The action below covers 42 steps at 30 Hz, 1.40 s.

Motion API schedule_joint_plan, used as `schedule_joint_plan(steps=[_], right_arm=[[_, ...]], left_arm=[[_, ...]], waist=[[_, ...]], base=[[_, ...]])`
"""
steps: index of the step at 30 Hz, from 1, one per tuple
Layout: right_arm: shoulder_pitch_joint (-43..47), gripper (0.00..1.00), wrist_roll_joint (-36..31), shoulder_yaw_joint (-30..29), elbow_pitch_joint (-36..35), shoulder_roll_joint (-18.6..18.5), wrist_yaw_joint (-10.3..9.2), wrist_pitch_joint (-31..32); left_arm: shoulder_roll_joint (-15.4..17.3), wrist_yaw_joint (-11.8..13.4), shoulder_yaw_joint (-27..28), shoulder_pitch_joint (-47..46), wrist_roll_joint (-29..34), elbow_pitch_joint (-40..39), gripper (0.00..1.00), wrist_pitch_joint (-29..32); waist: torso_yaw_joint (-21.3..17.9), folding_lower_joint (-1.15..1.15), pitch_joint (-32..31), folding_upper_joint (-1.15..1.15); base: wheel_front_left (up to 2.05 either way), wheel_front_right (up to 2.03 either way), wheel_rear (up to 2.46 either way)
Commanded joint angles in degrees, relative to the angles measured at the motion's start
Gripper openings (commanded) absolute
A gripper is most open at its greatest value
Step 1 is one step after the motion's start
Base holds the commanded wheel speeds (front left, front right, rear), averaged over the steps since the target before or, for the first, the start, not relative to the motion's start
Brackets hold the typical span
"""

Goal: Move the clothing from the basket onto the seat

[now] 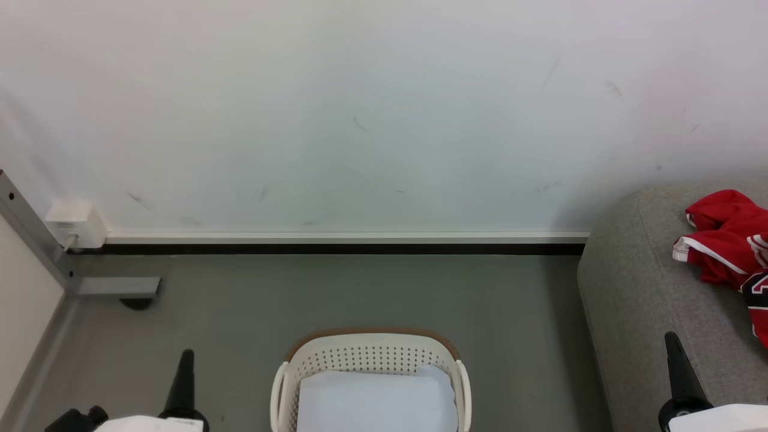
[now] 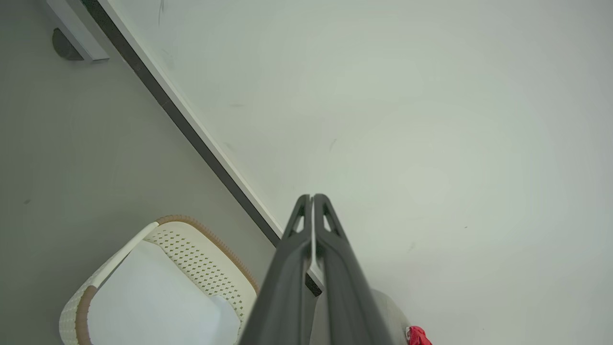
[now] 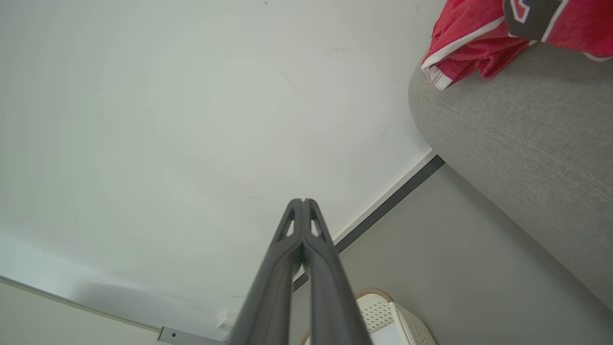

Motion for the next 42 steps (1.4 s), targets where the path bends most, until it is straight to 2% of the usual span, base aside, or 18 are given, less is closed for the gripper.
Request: schedule_joint_plan(steps=[1,42], right_arm=[[-1.3,0.00,1.5,-0.6,-0.7,-0.2,-0.06,0.5],[-2.1,0.00,19.4,-5.0,-1.3,1.7,-0.11,6.1]], left_arm=[[0.4,-0.3,0.2,-1.3,-2.2,-1.0,0.00,0.3],[0.6,-1.0,0.5,-1.5,-22.9,-3.9,0.00,6.0]], waist=[[0.0,0.00,0.0,0.00],[0.6,0.00,0.8,0.00]], base=[[0.00,0.00,0.00],[0.00,0.00,0.00]])
